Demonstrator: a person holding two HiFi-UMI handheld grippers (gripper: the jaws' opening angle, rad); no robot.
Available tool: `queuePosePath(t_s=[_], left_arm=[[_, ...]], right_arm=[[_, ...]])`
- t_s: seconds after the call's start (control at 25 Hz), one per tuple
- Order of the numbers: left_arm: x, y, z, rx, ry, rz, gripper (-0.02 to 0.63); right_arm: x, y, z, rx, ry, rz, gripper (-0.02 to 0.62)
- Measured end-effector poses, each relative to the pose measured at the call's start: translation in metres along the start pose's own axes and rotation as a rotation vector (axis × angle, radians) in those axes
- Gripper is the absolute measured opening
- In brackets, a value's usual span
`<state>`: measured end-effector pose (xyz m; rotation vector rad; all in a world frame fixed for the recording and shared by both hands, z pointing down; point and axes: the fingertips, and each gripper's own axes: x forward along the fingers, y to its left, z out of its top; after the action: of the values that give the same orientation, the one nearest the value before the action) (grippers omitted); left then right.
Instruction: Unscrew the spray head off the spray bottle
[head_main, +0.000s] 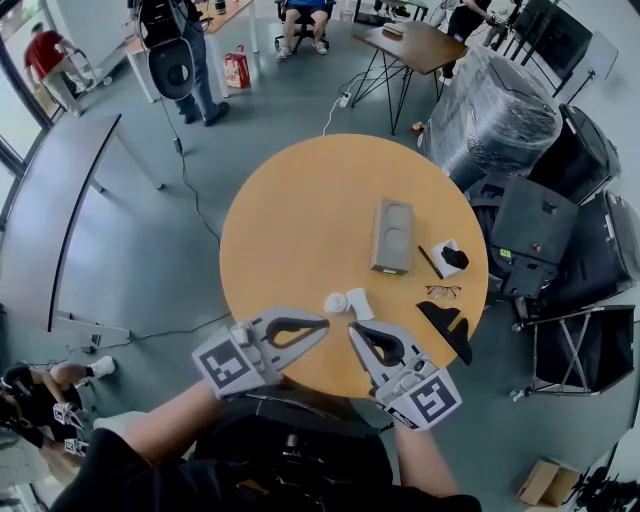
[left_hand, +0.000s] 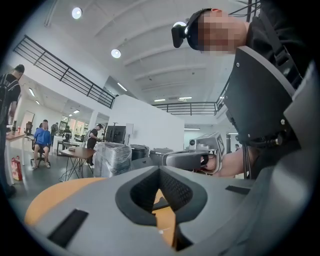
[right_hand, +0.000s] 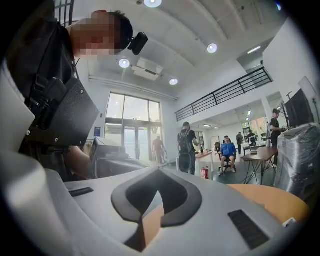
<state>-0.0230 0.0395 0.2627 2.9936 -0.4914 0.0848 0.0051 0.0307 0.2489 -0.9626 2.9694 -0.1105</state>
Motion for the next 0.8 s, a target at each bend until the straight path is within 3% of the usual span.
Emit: queuePosePath(t_s=[0.36, 0.8], left_arm=[[0.0004, 0.0052, 0.0017, 0.025, -0.021, 0.009, 0.005], [0.0010, 0.0081, -0.0048, -0.006, -0.018, 0.012, 0.005]], right_arm=[[0.0042, -0.0017, -0.0015, -0.027, 0.010, -0.021, 0.010], [0.0064, -0.0047, -0.0048, -0.012, 0.017, -0.030, 0.009]])
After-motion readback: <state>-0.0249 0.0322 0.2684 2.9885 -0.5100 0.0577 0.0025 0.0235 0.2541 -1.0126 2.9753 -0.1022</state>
